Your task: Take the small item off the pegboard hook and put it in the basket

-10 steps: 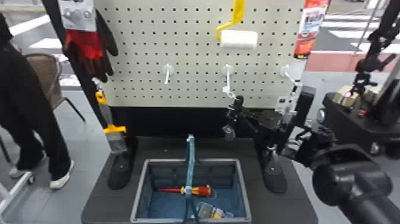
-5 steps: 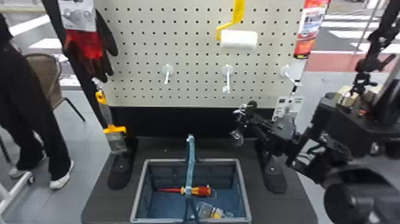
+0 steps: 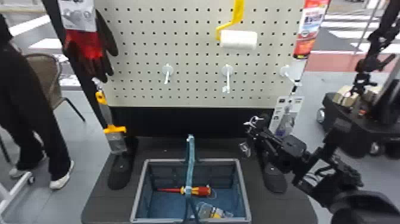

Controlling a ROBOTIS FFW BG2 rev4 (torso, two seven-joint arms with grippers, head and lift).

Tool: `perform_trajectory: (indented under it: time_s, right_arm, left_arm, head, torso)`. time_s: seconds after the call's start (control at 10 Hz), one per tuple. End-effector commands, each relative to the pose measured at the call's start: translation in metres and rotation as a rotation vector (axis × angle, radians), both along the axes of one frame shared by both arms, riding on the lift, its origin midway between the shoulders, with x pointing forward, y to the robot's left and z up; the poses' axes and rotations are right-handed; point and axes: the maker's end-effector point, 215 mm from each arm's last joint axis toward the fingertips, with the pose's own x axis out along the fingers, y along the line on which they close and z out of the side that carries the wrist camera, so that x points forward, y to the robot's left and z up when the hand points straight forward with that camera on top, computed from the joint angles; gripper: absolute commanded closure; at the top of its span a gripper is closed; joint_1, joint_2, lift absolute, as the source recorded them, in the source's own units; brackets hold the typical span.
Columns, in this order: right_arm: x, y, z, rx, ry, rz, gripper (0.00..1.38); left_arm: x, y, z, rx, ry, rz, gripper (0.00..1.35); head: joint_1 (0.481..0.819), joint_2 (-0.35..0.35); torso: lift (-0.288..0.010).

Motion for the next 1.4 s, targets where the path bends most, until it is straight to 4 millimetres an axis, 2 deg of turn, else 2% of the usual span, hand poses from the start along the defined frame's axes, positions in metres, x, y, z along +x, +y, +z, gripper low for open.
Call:
perform_trajectory:
  time_s: [0.0, 0.4, 0.9, 1.1, 1.3]
  right_arm:
    - [-0.004, 0.005, -0.005, 0.024, 0.015, 0.001, 1.20]
    - [-0.012, 0.016, -0.032, 0.059, 0.078, 0.007, 1.20]
    - [-0.018, 0.054, -0.060, 0.083, 0.147, 0.073, 1.20]
    - [-0.026, 0.072, -0.079, 0.087, 0.190, 0.108, 1.20]
    - [-0.029, 0.083, -0.087, 0.084, 0.210, 0.133, 1.20]
  left_arm:
    - [0.000, -0.001, -0.002, -0.002, 0.005, 0.000, 0.17]
    - [0.002, -0.002, -0.001, -0.004, 0.003, -0.001, 0.17]
    - [0.002, -0.002, -0.001, -0.005, 0.003, -0.002, 0.17]
    - [0.001, 0.000, -0.001, -0.002, 0.004, 0.001, 0.17]
    - [0.001, 0.000, -0.001, -0.002, 0.004, 0.001, 0.17]
  head:
    - [0.549, 0.000]
    - [0.549, 0.000]
    - [0.549, 0.000]
    - [0.549, 0.000]
    - [0.549, 0.000]
  torso:
    - [-0.100]
    - [-0.100]
    - [-0.100]
    - [-0.100]
    - [-0.100]
